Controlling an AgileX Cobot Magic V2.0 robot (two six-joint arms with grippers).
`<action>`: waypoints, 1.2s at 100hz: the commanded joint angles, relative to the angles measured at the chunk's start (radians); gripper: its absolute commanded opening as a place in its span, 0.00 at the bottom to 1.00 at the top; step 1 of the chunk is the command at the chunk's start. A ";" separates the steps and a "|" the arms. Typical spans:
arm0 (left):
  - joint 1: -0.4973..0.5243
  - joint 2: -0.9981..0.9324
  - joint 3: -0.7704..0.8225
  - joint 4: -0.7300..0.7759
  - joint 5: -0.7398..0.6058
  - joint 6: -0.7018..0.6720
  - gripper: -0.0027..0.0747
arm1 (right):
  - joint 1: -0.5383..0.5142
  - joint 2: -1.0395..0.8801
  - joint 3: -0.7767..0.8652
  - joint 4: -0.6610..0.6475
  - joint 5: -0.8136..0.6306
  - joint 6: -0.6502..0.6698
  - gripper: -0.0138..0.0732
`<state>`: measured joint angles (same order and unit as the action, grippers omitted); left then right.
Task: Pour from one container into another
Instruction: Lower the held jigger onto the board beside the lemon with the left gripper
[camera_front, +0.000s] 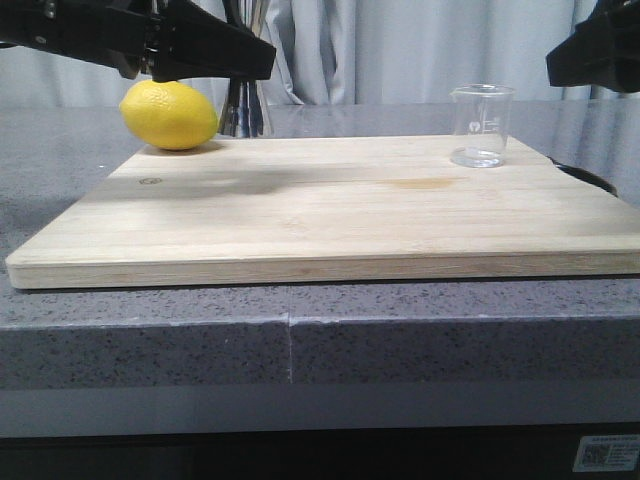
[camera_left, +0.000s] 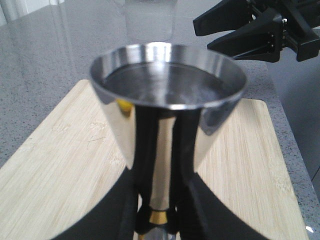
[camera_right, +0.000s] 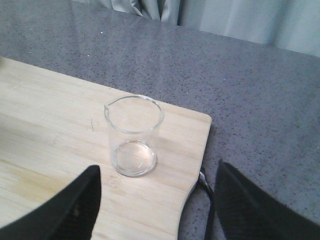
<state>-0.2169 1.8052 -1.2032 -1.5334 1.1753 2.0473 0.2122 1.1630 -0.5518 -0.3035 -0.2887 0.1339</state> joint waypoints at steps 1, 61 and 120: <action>0.001 -0.052 -0.021 -0.097 0.087 0.024 0.09 | 0.000 -0.026 -0.025 0.008 -0.062 0.000 0.66; 0.029 0.004 -0.021 -0.155 0.089 0.083 0.09 | 0.000 -0.026 -0.025 0.006 -0.053 0.000 0.66; 0.029 0.054 -0.021 -0.178 0.093 0.094 0.09 | 0.000 -0.026 -0.025 0.006 -0.047 0.000 0.66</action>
<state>-0.1887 1.9096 -1.2016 -1.6241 1.1591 2.1368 0.2122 1.1630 -0.5518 -0.3035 -0.2703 0.1339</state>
